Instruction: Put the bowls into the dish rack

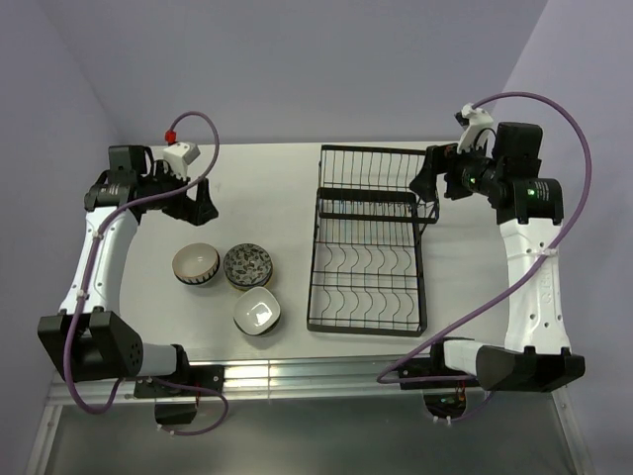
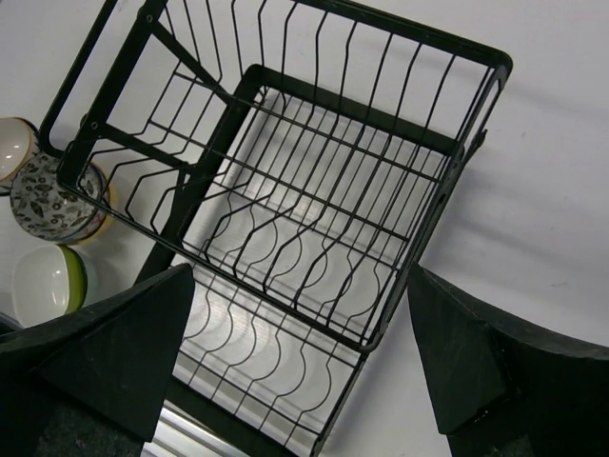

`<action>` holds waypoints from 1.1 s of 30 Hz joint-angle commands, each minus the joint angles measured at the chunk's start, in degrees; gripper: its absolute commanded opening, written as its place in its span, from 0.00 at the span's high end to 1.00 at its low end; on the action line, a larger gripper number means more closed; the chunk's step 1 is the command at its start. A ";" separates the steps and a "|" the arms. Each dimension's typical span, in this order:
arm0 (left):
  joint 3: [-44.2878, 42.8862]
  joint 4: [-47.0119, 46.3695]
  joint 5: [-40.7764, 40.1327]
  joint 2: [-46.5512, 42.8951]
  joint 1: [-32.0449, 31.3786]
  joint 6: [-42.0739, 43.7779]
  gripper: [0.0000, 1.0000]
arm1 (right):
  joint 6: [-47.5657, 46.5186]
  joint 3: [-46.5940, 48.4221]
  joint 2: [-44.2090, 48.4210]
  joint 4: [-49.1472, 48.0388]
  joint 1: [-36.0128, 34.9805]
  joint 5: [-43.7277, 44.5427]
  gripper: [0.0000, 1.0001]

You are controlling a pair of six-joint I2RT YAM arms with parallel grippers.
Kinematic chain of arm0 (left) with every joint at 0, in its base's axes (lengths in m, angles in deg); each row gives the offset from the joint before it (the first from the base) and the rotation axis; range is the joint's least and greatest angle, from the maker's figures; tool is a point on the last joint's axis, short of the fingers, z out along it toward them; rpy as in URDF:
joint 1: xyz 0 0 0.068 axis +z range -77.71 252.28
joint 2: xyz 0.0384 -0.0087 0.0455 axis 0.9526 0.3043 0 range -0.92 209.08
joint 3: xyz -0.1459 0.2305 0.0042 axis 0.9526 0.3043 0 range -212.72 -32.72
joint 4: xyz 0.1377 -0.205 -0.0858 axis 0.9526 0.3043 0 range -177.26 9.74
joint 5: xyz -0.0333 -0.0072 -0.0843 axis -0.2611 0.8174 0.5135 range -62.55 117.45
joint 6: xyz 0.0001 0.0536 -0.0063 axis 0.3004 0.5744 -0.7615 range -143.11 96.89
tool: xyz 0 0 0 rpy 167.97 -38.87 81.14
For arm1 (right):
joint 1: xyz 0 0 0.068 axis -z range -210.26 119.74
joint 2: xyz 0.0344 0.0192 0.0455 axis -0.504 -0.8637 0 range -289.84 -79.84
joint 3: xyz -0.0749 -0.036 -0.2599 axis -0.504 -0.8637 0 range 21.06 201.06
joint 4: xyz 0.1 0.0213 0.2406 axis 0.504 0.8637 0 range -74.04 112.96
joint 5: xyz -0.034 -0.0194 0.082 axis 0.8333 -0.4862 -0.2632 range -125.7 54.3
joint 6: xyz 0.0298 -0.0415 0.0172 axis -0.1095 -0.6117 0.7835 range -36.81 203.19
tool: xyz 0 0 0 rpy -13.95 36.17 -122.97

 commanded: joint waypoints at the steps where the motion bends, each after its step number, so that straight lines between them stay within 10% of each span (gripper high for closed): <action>1: -4.56 7.77 9.85 -1.51 -0.34 15.96 0.00 | 0.91 2.63 -0.93 0.88 -0.30 -3.04 0.00; 13: -1.75 22.73 12.07 -1.61 -18.61 67.98 0.14 | 1.53 5.53 -3.47 3.95 -0.30 -8.58 0.00; 33: 1.85 29.16 0.73 10.09 -41.65 87.62 0.53 | -1.28 3.68 -3.21 6.50 -0.30 -10.34 0.00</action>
